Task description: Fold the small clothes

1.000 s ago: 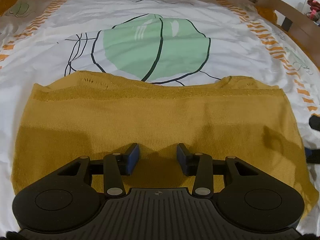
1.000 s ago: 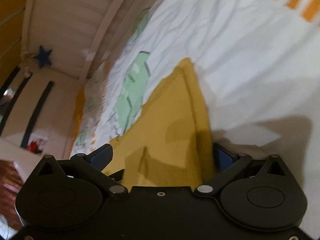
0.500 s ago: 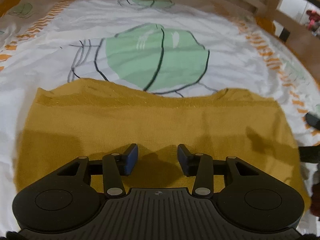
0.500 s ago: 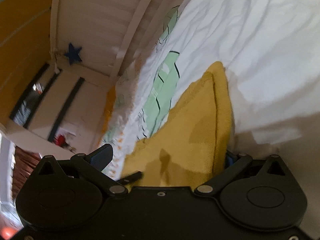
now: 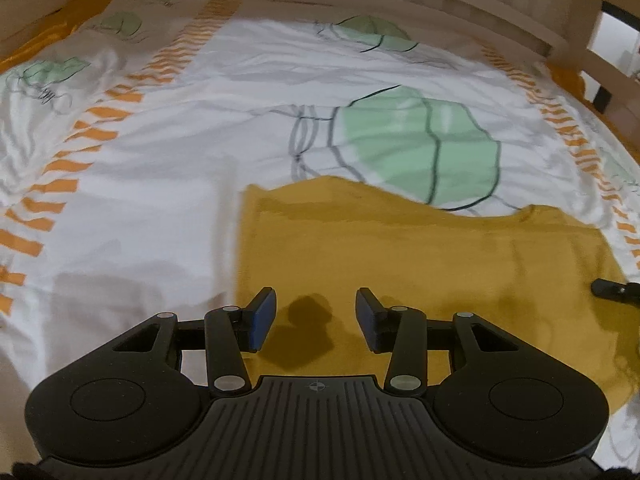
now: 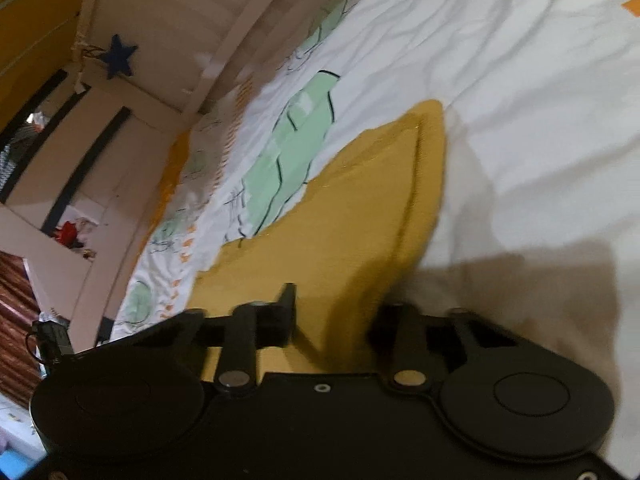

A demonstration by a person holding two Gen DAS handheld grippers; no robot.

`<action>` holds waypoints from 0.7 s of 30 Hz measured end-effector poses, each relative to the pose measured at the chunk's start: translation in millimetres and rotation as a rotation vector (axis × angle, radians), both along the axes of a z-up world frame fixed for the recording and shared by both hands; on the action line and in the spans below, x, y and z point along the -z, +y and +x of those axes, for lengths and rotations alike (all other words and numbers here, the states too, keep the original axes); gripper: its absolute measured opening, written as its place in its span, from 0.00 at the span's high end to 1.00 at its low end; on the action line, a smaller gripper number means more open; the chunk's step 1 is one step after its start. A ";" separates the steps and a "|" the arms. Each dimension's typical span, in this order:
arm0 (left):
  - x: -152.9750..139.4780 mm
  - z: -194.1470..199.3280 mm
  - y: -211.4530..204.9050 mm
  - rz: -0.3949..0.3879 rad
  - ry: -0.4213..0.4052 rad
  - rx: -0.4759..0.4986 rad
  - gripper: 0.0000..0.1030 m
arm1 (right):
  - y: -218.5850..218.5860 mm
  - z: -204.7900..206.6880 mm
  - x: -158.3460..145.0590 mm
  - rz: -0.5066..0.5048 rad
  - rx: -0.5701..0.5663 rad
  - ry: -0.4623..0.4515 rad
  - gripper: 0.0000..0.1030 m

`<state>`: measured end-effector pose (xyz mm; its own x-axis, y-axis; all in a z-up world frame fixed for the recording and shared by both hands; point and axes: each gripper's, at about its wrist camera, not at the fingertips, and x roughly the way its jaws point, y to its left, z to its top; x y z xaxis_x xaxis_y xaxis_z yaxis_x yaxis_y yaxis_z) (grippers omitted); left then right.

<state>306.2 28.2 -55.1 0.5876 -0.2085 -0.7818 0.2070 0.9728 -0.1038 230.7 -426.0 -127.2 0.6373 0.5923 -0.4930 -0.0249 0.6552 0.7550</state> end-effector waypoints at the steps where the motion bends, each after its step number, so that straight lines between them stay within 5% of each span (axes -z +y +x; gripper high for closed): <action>1: 1.6 2.8 4.9 -0.003 0.011 -0.003 0.59 | 3.0 -1.4 -3.1 -0.029 0.012 0.010 0.69; 10: -1.3 11.6 21.0 -0.062 0.028 0.053 0.58 | 54.8 4.8 -66.6 -0.245 0.033 0.019 0.72; 21: -24.0 13.7 58.4 -0.115 -0.023 0.017 0.58 | 167.2 38.0 -100.3 -0.252 -0.054 0.013 0.74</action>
